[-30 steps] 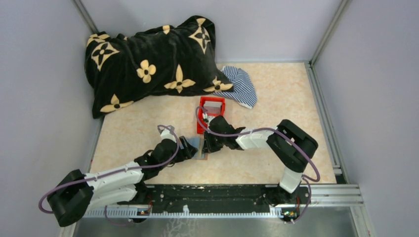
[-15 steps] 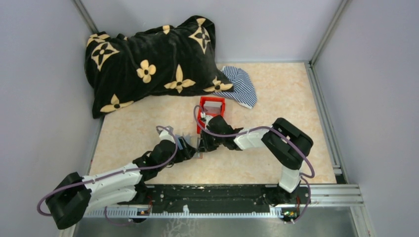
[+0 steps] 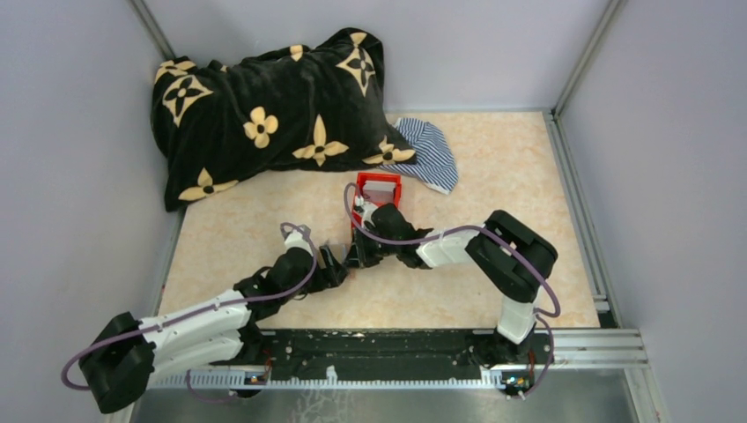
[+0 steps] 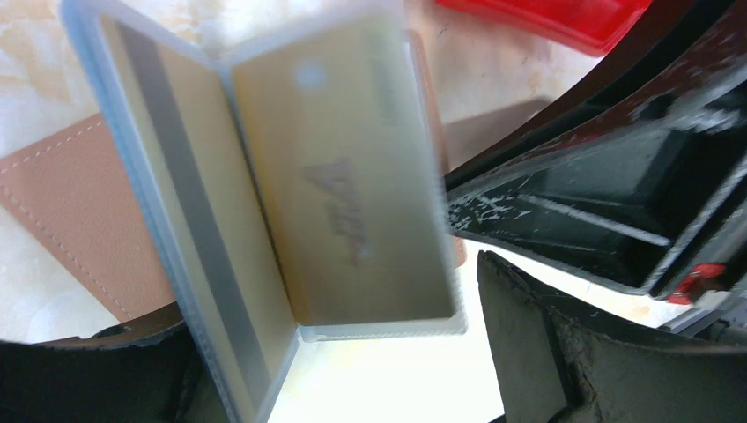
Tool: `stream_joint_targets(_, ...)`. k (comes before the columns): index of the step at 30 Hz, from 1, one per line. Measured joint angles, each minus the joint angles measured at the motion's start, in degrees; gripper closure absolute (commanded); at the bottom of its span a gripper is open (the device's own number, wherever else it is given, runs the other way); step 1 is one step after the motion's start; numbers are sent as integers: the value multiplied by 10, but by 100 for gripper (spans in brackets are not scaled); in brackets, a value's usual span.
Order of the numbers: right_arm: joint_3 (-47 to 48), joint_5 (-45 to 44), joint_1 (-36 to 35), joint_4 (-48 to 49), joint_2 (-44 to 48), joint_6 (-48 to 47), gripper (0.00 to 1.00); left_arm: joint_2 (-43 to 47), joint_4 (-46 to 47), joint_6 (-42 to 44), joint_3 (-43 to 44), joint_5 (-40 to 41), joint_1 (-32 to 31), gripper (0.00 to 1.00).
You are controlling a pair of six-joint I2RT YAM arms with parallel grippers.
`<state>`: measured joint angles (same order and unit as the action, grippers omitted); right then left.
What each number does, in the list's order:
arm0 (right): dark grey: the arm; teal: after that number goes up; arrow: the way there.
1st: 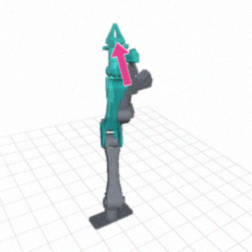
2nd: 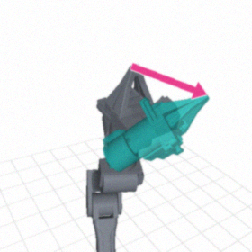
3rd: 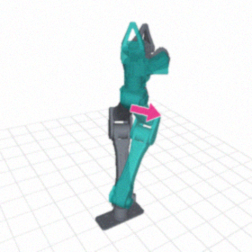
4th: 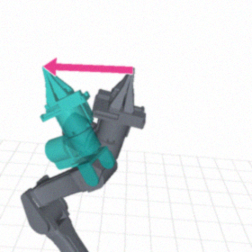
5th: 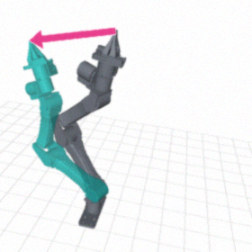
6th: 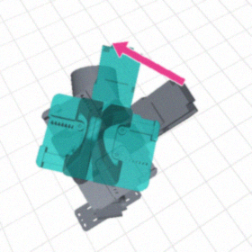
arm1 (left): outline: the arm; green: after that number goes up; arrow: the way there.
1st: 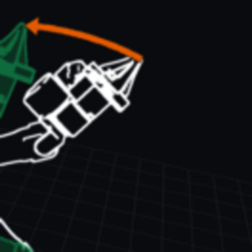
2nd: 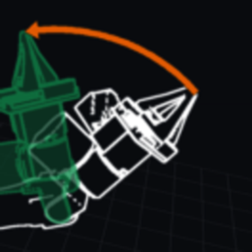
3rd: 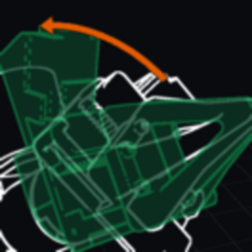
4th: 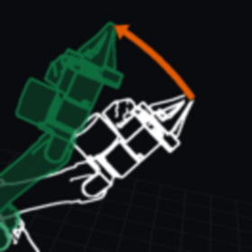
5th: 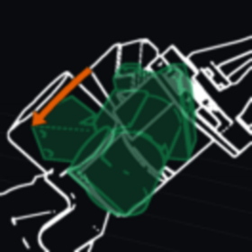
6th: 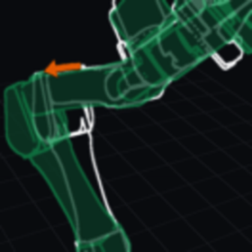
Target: Take the credit cards out of the card holder
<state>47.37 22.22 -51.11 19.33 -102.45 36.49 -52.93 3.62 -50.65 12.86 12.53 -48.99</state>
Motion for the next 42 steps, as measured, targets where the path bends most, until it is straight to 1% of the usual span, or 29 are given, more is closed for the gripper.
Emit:
stream_joint_targets(4,0,15,-2,39,0,10,90,24,-53,6,7,-2,-1,14)
stream_joint_targets(14,45,42,-3,78,-26,13,90,29,-60,6,7,-5,-1,13)
stream_joint_targets(19,46,47,-12,84,-29,12,93,57,-92,2,6,-12,-3,13)
stream_joint_targets(27,44,42,-14,62,-31,-4,93,89,-129,-5,5,-13,-4,11)
stream_joint_targets(36,34,-8,-35,-33,-31,-52,94,119,-166,-21,3,-10,-4,12)
stream_joint_targets(37,29,-12,-37,-41,-31,-55,94,122,-167,-26,1,-9,-4,13)
stream_joint_targets(42,22,-13,-39,-38,-30,-55,94,179,-169,-83,-33,13,-4,26)
